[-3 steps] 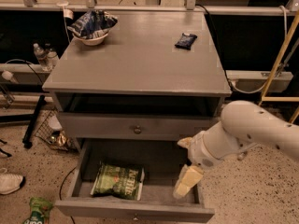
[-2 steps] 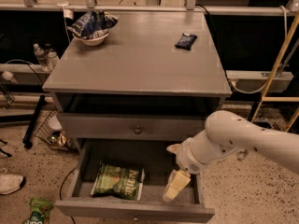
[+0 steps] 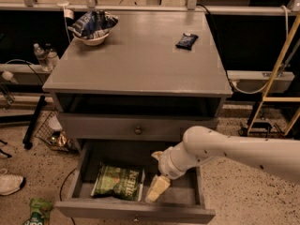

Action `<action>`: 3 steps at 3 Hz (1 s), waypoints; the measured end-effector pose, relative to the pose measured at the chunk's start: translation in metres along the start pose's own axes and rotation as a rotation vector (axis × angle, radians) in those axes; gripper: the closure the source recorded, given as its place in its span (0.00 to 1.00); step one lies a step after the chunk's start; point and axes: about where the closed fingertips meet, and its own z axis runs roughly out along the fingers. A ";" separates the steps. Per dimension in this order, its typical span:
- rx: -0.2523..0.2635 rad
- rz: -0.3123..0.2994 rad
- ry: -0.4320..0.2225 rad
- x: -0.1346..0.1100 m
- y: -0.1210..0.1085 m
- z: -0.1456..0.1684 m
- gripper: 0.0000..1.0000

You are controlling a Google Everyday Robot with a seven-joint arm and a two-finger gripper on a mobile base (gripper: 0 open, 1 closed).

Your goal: Pick green jalapeno chip bag from middle drawer and place on counter

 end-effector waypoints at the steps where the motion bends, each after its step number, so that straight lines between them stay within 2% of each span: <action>1: 0.019 0.018 -0.048 0.001 -0.012 0.036 0.00; 2: 0.038 0.064 -0.112 0.003 -0.022 0.067 0.00; 3: 0.038 0.065 -0.111 0.003 -0.021 0.067 0.00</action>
Offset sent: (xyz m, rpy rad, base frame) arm 0.0354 0.0495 -0.0772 0.1731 -0.0086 -0.1539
